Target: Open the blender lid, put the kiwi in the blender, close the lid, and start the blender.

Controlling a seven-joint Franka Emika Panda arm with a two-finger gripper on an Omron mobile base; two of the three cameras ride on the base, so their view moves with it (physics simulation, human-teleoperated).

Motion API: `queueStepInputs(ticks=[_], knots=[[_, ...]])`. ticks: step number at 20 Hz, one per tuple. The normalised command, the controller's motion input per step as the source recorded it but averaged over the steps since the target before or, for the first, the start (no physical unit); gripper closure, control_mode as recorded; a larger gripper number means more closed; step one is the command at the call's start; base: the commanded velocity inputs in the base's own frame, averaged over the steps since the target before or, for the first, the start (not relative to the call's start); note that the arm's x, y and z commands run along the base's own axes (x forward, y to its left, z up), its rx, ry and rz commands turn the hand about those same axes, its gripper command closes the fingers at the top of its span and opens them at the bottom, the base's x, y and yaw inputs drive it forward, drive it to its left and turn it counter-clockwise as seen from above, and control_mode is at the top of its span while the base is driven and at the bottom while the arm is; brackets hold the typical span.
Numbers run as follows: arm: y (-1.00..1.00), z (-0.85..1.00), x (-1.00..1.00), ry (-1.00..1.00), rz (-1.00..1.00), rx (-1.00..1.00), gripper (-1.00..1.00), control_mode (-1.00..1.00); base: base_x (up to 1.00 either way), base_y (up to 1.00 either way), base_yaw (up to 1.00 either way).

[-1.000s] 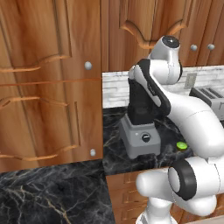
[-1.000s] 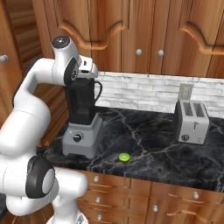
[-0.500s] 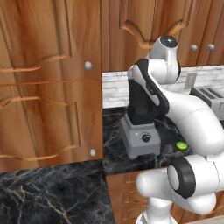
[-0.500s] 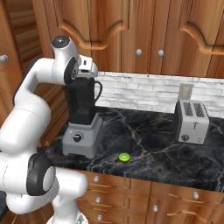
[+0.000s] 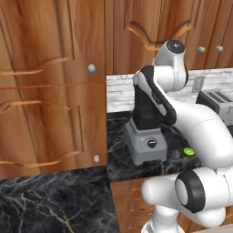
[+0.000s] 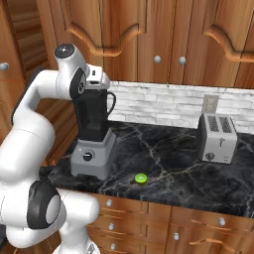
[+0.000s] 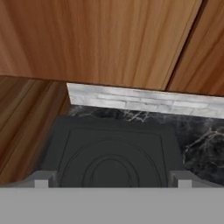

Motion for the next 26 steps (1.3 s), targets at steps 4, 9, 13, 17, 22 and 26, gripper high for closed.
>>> queueStepInputs(ticks=[4,9,13,17,22,26], knots=[[0.12,-0.25,0.11,0.0,0.0,0.0,1.0,-1.0,0.0,0.0,0.0],[0.05,-0.22,0.13,0.0,0.0,0.0,1.0,-1.0,0.0,0.0,0.0],[0.01,-0.14,0.04,0.0,0.01,0.0,1.0,-1.0,0.0,0.0,0.0],[0.0,0.05,0.0,0.0,0.03,0.0,1.0,-1.0,0.0,0.0,0.0],[-0.01,0.45,0.0,0.0,0.01,0.0,1.0,-1.0,0.0,0.0,0.0],[0.0,0.42,0.0,0.0,0.0,0.0,1.0,-1.0,0.0,0.0,0.0]])
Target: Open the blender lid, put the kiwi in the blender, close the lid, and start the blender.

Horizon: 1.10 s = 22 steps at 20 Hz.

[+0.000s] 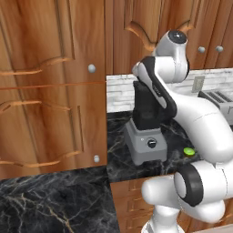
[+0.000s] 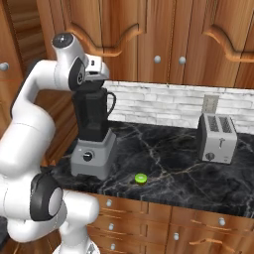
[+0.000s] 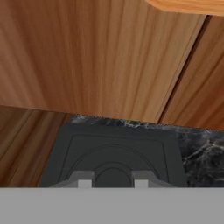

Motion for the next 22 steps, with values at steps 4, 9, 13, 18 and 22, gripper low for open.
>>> queueStepInputs(ticks=[4,9,13,18,22], knots=[[-0.03,0.17,-0.29,0.0,0.0,0.0,1.0,-1.0,0.0,0.0,0.0],[-0.46,0.02,-0.73,0.0,-0.02,0.01,1.0,-1.0,0.0,0.0,0.0],[-0.92,0.0,-0.7,0.0,-0.08,0.08,1.0,-1.0,0.0,0.0,0.0],[-1.0,-0.27,-0.5,0.01,-0.12,0.17,1.0,-1.0,0.0,0.0,0.0],[-1.0,-0.7,-0.08,0.14,-0.17,0.13,1.0,-1.0,0.0,0.0,0.0]])
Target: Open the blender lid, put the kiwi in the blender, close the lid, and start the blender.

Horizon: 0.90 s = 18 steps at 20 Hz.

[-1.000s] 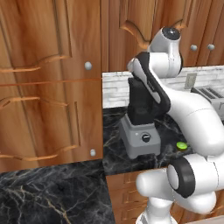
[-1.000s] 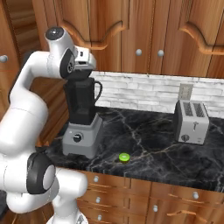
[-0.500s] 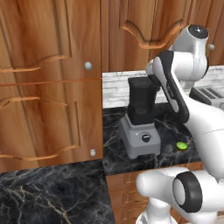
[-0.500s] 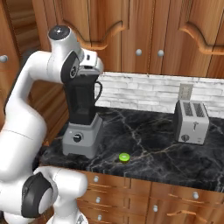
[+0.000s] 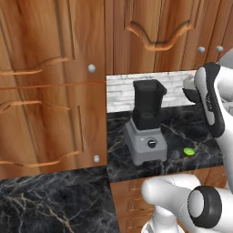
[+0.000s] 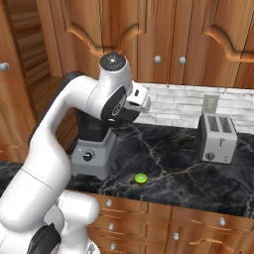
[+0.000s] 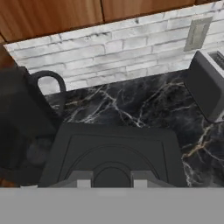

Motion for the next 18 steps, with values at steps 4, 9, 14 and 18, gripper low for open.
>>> queueStepInputs(ticks=[4,9,14,18], knots=[[-1.0,-1.0,0.0,0.14,-0.19,0.01,1.0,-1.0,0.0,0.0,0.0],[-1.0,-1.0,0.0,0.17,-0.15,0.0,1.0,-1.0,0.0,0.0,0.0],[-0.81,-1.0,0.0,0.12,-0.02,0.0,1.0,-1.0,0.0,0.0,0.0],[-0.31,-0.97,0.09,0.04,0.0,0.0,1.0,-1.0,0.0,0.0,0.0]])
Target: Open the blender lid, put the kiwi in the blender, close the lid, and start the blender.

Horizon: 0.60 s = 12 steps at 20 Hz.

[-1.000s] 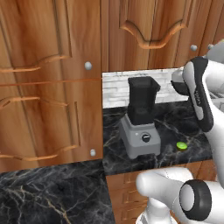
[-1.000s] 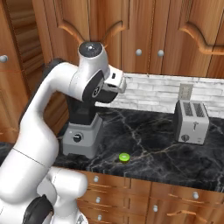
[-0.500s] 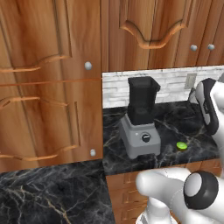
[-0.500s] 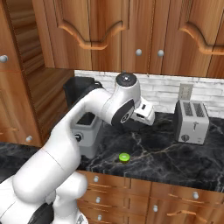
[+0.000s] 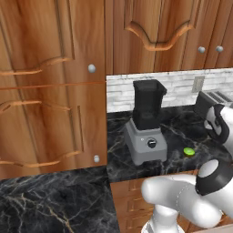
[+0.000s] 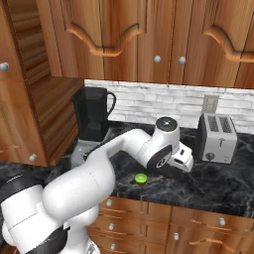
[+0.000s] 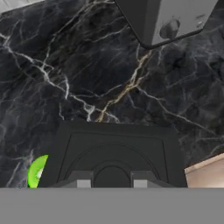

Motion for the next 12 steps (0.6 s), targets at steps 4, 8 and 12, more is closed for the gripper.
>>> queueStepInputs(ticks=[4,8,12], knots=[[-0.08,-0.74,0.18,0.0,0.0,0.0,1.0,-1.0,0.0,0.0,0.0],[-0.03,-0.4,0.26,0.0,0.0,0.0,1.0,-1.0,0.0,0.0,0.0],[-0.04,-0.39,0.36,0.0,0.0,-0.04,1.0,-1.0,0.0,0.0,0.0]])
